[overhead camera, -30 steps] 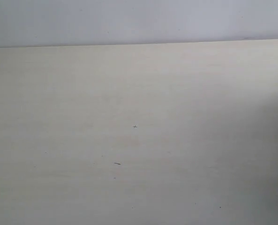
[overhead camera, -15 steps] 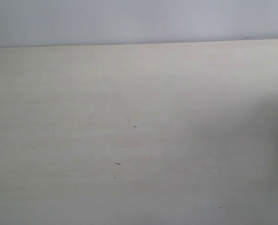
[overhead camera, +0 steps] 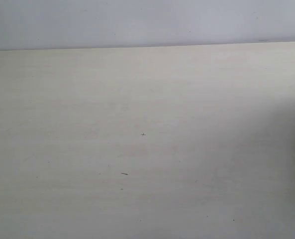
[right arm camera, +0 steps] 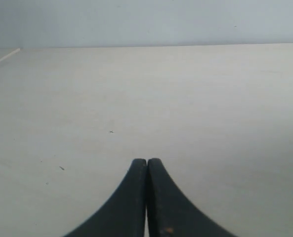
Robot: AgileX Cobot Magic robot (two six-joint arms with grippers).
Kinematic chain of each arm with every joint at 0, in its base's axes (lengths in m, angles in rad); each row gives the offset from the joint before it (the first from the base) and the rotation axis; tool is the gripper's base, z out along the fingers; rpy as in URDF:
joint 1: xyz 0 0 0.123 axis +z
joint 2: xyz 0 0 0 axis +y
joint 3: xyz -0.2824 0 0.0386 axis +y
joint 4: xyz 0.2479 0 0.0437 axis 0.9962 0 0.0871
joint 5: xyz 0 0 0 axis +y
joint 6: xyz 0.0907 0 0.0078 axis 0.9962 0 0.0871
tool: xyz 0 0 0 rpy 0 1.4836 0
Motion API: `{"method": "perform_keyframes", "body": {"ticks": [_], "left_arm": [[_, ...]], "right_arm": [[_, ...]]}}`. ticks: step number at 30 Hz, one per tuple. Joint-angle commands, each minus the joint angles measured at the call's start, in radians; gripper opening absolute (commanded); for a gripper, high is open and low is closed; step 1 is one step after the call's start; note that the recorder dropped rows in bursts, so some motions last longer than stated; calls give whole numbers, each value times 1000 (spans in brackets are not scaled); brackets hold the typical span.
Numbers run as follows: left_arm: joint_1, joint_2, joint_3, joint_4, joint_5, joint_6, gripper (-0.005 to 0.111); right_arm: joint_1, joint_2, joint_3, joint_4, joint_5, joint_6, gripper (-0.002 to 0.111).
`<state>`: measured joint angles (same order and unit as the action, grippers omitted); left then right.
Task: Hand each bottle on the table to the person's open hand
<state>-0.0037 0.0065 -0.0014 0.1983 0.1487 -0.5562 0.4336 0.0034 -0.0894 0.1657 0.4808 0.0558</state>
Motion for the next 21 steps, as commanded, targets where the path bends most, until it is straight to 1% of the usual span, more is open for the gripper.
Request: {"method": "perform_keyframes", "body": {"ticks": [1,5,7,12,13,17,21], "left_arm": [[4,-7,1,9,-3,-3,2],[4,-7,1,-5,-8,-7,2],[4,-7,1,-9,-15,-42,2],[4,-7,1,-18,-65,-70,2],[4,-7,1,-54,-70,-19,2],[5,-7,1,-272,-84,317,2],[5,-7,1,-256,-73,316,2]], "right_arm": [[0,-3,5,1,-8,-2,0],[0,-3,5,1,-8,-2,0],[0,-3,5,1,-8,-2,0],[0,-3,5,1,-8,-2,0],[0,-3,5,1,-8,-2,0],[0,-3,5,1,-8,-2,0],[0,-3,5,1,-8,-2,0]]}}
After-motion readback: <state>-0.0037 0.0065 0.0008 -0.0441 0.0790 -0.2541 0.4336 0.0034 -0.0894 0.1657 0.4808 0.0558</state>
